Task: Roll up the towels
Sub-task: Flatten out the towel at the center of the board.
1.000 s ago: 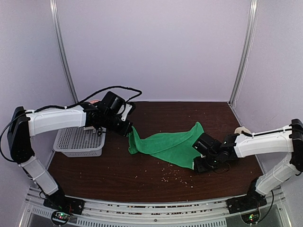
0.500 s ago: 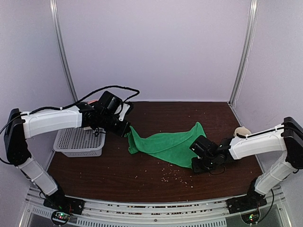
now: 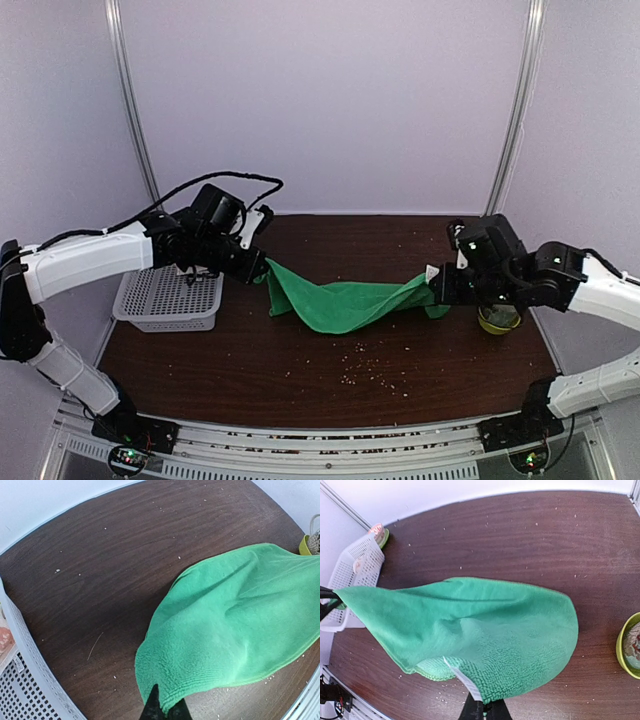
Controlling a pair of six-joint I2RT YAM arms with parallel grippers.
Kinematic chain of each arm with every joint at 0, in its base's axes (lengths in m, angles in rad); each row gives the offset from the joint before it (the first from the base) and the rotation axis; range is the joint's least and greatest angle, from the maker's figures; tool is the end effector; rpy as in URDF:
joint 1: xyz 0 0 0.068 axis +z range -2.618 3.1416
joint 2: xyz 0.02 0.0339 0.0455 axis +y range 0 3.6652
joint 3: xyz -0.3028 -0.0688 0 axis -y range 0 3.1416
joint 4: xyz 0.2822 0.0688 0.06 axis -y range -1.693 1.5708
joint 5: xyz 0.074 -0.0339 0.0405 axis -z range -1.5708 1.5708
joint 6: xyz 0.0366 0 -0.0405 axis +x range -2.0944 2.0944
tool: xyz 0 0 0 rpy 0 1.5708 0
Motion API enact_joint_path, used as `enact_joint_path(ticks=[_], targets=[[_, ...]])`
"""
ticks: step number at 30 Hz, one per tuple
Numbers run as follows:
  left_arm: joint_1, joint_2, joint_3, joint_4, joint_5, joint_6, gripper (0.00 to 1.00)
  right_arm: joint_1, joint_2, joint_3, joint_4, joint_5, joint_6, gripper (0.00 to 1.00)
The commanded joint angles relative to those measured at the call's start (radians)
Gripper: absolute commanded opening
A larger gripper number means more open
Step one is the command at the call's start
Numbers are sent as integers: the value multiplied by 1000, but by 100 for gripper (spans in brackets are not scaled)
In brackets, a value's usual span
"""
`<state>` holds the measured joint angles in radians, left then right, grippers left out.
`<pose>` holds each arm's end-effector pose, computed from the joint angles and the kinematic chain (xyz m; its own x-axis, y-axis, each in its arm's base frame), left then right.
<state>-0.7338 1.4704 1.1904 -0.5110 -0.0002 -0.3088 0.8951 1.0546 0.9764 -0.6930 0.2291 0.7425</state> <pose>0.2638 -0.2379 0.3158 -0.7066 0.2279 -0.6699 0.4774 0.8523 -0.2136 0.1536 0.1783 0.3382 -0.7661 0.0970 -0.6353 -0.1901 0.9101 0.3682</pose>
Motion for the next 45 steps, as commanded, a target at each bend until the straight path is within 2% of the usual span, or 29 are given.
enact_joint_path(ticks=[1,7,11,15,18,22,25,28,33,35,37,42,45], targets=[[5,-59,-25,-12,2,5,0,-9,-69,80,-153,98,-17,0],[5,-175,43,-106,-49,65,0,-21,-120,306,-271,181,-73,0],[0,-279,97,-154,-17,105,0,-22,-130,463,-333,209,-114,0],[-4,-389,99,-151,52,115,0,-23,-141,504,-345,205,-137,0],[-5,-407,89,-121,9,106,0,-47,-119,472,-308,206,-157,0],[3,-302,165,-129,-112,100,0,-223,-65,387,-151,15,-170,0],[30,-168,250,-103,-136,118,0,-297,38,401,-66,-34,-187,0],[57,-36,394,-87,-177,157,0,-364,150,478,-18,-69,-214,0],[70,119,685,-135,-198,233,0,-418,276,712,-56,-61,-285,0],[70,117,659,-126,-180,237,0,-417,281,711,-57,-60,-298,0],[70,85,541,-69,-155,216,0,-418,261,630,-36,-64,-295,0],[68,22,143,66,-79,69,0,-418,152,228,116,-100,-228,0],[45,26,-43,115,-66,-9,20,-415,90,-7,199,-149,-168,0]])
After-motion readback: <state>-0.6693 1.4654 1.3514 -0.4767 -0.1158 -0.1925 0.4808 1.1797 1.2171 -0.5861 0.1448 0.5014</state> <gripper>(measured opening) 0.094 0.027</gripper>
